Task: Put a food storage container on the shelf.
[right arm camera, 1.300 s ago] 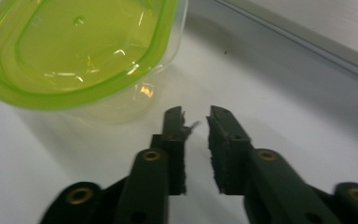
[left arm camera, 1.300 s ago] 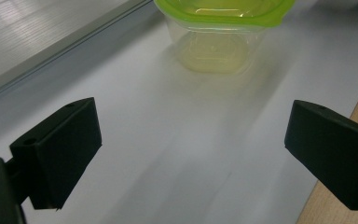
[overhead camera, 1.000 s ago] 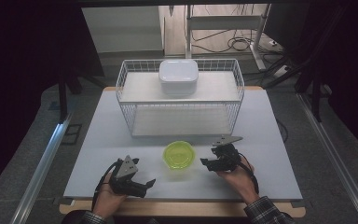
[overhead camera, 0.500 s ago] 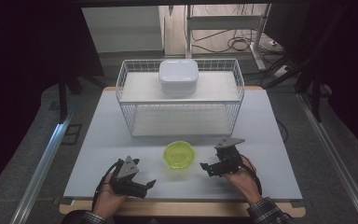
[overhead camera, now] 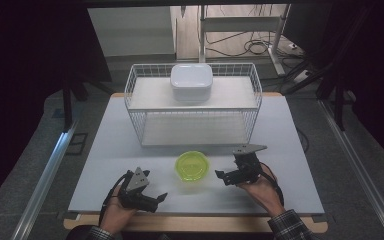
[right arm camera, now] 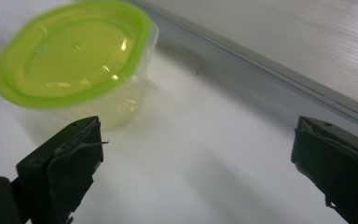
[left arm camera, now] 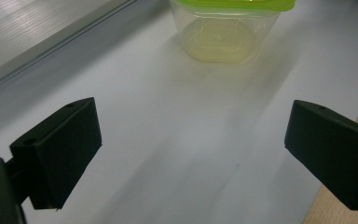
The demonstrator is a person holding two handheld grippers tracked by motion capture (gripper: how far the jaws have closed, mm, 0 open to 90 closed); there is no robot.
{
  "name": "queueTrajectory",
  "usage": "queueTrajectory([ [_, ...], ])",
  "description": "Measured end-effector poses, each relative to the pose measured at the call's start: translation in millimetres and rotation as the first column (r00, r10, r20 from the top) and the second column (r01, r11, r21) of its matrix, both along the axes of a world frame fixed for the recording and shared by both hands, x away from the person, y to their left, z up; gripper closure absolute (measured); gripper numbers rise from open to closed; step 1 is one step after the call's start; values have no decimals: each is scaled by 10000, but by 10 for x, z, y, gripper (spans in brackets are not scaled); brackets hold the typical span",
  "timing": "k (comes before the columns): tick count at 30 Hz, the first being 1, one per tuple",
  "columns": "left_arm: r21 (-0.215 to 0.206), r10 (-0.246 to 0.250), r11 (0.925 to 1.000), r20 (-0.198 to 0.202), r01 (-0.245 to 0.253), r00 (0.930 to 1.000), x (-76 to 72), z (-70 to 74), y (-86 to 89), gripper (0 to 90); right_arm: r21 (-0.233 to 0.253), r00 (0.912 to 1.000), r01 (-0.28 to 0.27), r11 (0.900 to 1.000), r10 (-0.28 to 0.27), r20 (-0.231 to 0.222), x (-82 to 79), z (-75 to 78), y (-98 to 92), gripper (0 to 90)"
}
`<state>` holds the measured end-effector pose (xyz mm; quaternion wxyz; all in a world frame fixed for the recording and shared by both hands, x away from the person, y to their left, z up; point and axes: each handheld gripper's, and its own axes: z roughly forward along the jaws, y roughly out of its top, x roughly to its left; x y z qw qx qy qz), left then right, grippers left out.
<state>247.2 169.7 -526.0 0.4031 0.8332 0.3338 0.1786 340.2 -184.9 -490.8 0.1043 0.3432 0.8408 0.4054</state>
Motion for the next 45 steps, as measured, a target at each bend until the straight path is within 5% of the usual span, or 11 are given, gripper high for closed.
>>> queueTrajectory([
  [4, 19, 2, 10000, -1, -2, 10000, 1, -2, -1, 34, -195, 9997, -203, 9996, 205, 100, -14, 45, 36, 37],
  [10, 50, 2, 10000, 18, -2, 10000, 0, -2, -7, 34, -332, 9984, -333, 9989, 318, -462, 14, 95, 92, 130],
  [21, 106, 2, 9999, 15, -2, 10000, 4, -7, -10, 34, 823, 9907, 20, 9966, 92, -1356, 164, 176, 140, 371],
  [32, 110, 5, 9999, 36, -6, 10000, 1, -7, -8, 35, 1616, 9634, 285, 9864, 160, -2675, 383, 90, 331, 505],
  [45, 134, -51, 9999, 22, 50, 10000, -1, -6, -9, 35, 2124, 9177, 798, 9739, 113, -3970, 525, -42, 425, 705],
])
